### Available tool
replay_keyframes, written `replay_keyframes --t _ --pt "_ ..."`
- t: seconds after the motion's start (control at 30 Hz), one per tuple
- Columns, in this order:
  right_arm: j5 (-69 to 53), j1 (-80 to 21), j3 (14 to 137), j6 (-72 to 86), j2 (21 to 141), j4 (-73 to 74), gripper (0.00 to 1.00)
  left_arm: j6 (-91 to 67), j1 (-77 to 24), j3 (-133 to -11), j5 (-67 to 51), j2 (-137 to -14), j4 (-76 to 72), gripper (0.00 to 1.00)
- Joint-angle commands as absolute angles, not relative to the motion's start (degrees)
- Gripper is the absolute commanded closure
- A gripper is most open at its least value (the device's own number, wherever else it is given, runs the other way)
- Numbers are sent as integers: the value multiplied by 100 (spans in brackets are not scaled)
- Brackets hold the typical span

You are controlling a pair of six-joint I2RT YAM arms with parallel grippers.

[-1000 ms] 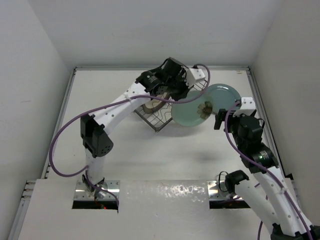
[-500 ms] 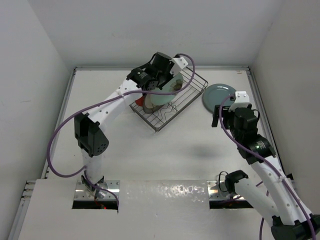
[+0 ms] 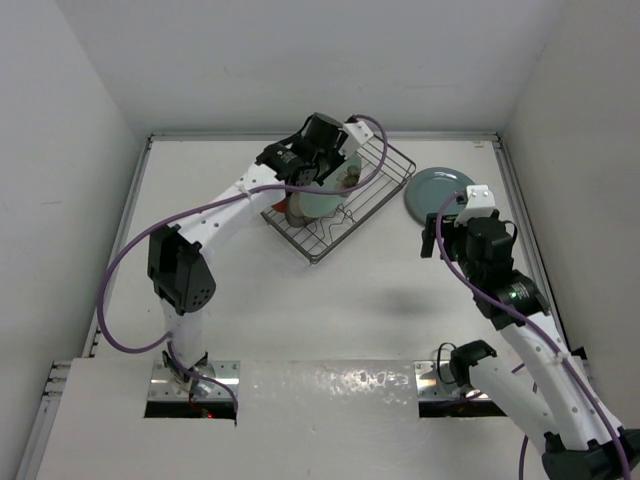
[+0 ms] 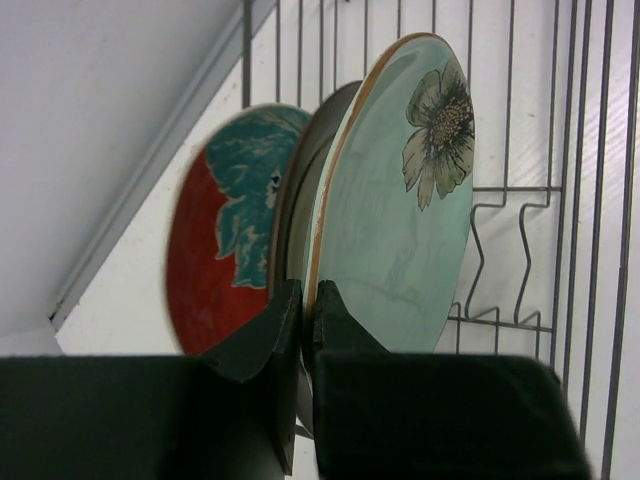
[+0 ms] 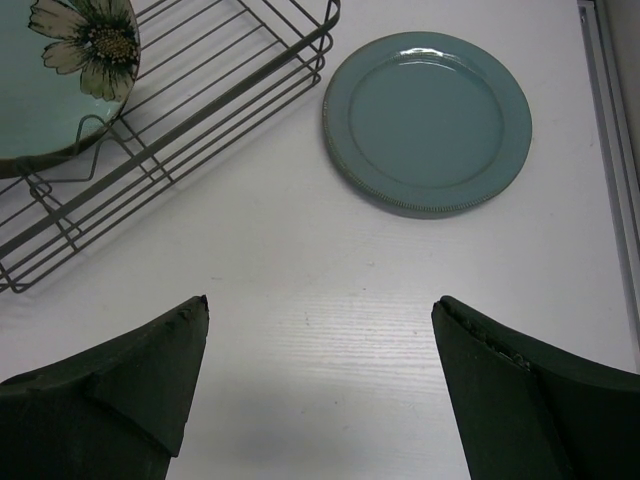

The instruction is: Load the plates into the dish rack

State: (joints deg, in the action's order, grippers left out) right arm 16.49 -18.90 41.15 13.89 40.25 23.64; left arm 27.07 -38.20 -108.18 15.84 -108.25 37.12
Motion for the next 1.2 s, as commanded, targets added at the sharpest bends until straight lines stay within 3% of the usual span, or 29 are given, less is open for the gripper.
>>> replay_keyframes --t 0.0,0.27,0.47,0.53,0.63,0.73,0.8,1.03,1.17 --pt "1679 -1890 4078 1345 3973 2215 9 2479 -3779 -10881 1547 -10362 3278 100" --pt "1495 -1890 3973 1388 4112 2118 7 2549 -3762 -9853 1538 -10283 2857 100" --pt "1505 -1523 4702 2319 5580 3287 7 2373 -3709 -9782 1556 -10555 2891 99" --pt "723 -1136 4685 2949 5983 3174 8 2321 -3709 -9852 1564 -10564 2918 88" --pt "736 -572 4623 3522 6327 2911 8 2312 -3718 -9975 1512 -10503 2918 50" --pt "836 -72 4430 4101 6547 2315 8 2338 -3726 -10168 1381 -10477 2944 34" --pt "546 526 4333 4750 6916 1927 10 2355 -3727 -10396 1249 -10494 3084 13" --pt "519 1230 3990 5448 7882 414 17 2268 -3735 -10828 484 -10380 3515 11" --pt "265 1537 3868 5704 8577 -569 27 2206 -3735 -10837 141 -10345 3630 11"
